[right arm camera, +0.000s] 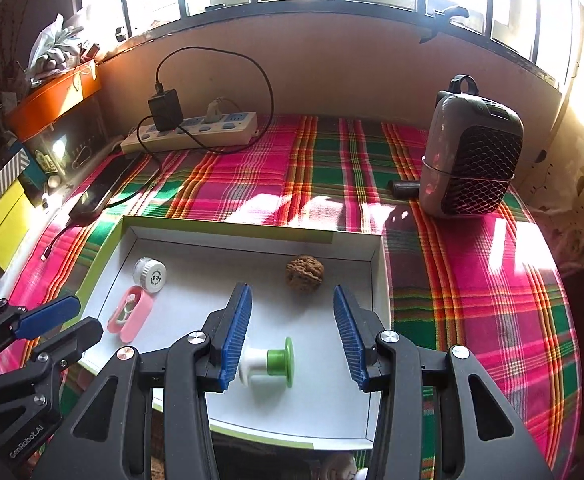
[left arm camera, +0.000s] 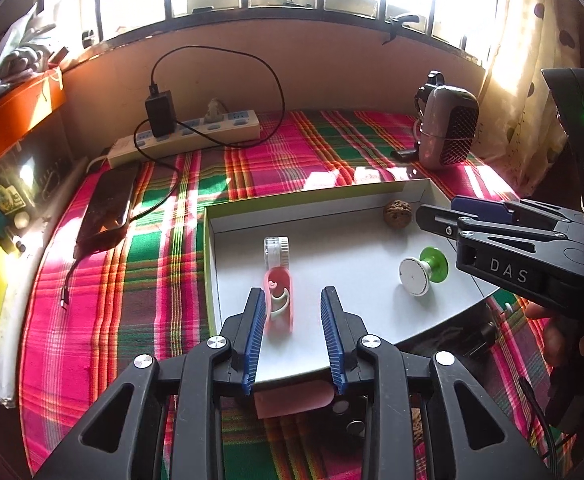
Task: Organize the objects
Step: 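Open the left gripper to drop the pink clip while the right gripper releases the walnut into the tray, then move the left gripper to the second walnut while the right gripper approaches the black rectangular device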
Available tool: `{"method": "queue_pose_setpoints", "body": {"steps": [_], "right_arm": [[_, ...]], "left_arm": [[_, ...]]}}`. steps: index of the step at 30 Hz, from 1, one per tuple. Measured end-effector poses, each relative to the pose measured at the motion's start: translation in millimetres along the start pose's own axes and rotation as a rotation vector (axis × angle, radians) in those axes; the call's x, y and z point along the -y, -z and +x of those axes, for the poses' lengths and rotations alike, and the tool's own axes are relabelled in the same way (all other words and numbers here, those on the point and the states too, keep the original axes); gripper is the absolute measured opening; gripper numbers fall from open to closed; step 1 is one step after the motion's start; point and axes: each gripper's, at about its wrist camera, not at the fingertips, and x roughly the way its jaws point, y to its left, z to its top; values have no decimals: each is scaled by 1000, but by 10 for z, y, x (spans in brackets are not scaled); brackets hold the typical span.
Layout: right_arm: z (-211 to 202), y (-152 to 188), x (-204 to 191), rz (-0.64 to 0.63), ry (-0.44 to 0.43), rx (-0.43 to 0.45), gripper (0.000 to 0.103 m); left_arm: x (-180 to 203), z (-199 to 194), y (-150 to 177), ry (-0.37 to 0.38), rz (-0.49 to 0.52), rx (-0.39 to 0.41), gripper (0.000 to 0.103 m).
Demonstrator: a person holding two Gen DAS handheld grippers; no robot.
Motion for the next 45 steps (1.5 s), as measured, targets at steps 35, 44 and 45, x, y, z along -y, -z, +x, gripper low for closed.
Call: {"method": "queue_pose_setpoints", "body": {"steps": [35,44,45], "right_arm": [[-689,928,384,104,6,41,44],[-688,1011,394,105,-3,27,44],[-686,1014,396,106,-4,27,44]], "left_arm": [[441,-320,692,230,79,-27,31],[531,-175,728,220,106,-59,32],[531,-172,723,222,104,-60,32]]}}
